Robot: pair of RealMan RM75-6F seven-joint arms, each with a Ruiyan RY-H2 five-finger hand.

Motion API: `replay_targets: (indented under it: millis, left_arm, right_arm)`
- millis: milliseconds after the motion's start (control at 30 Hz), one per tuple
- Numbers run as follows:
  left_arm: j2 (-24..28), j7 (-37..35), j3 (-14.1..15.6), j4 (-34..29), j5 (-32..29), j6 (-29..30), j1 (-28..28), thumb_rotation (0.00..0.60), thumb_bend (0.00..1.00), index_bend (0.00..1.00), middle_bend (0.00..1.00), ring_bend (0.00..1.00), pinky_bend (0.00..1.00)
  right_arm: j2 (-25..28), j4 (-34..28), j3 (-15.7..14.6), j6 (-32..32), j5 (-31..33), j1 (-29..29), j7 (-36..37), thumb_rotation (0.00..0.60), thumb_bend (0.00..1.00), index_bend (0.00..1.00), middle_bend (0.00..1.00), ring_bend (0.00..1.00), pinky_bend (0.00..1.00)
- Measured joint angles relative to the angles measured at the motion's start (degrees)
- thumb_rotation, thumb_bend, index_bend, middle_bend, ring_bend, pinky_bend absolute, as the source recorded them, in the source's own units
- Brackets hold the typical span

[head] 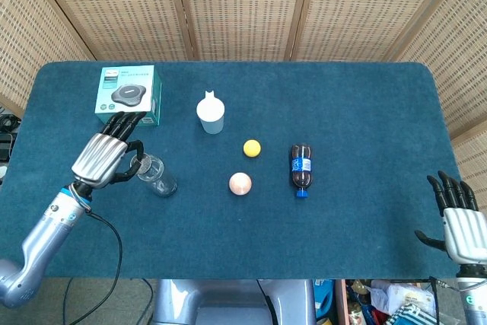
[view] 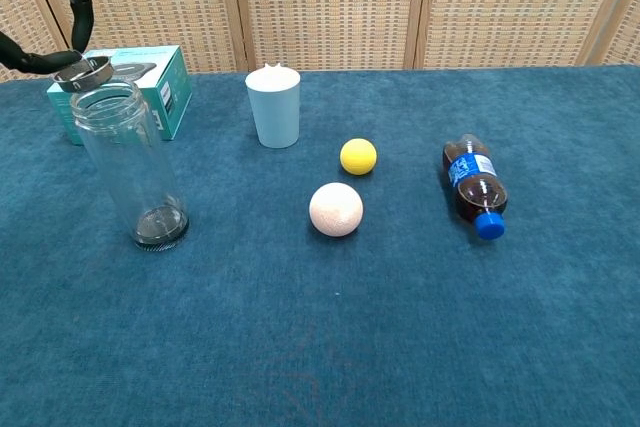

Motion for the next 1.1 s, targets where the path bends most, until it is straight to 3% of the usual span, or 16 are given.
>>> replay_targets:
  millis: [633, 733, 800, 867, 1000, 1100]
  left_arm:
    - [-3.22, 1.15, 1.12, 2.01, -0.96, -0.58, -1.49, 0.600, 0.51, 0.59, 0.00, 0.00, 0.00]
    - [-3.55, 1.64, 1.34, 2.39, -1.33, -0.52, -1.54, 0.600, 0.51, 0.36, 0.00, 0.00, 0.00]
    - [-3.55, 2.15, 1.47, 2.44, -1.75, -0.64, -1.58, 0.600, 0.51, 0.11, 0.00, 0.00, 0.00]
    - [-3.61, 2.49, 1.53, 2.44, -2.08, -0.60, -1.61, 0.600, 0.50, 0.01, 0.00, 0.00, 0.00]
    - [-3.72, 1.69, 1.45, 2.43, -1.67, 0.19, -1.49, 0.600, 0.37, 0.00, 0.00, 0.00, 0.00]
    - [-3.48, 0.33, 1.32, 2.24, -0.78, 1.18, -1.19, 0.600, 0.36, 0.00, 0.00, 0.00, 0.00]
  right_arm:
    - [0.07, -0.09, -0.02, -0.41, 0.36, 0.10, 0.04, 0.600, 0.00, 0.00, 0.00, 0.00, 0.00]
    - [0.08, -0.07, 0.01, -0.39, 0.37, 0.10, 0.12, 0.600, 0.00, 0.00, 0.00, 0.00, 0.00]
    - [0.10, -0.05, 0.01, -0.38, 0.38, 0.09, 0.18, 0.600, 0.00, 0.00, 0.00, 0.00, 0.00]
    - [0.12, -0.05, 0.03, -0.37, 0.40, 0.09, 0.22, 0.600, 0.00, 0.00, 0.00, 0.00, 0.00]
    - [0.15, -0.06, 0.05, -0.33, 0.44, 0.08, 0.21, 0.600, 0.00, 0.00, 0.00, 0.00, 0.00]
    - [0.14, -0.06, 0.04, -0.39, 0.47, 0.09, 0.18, 0.600, 0.00, 0.00, 0.00, 0.00, 0.00]
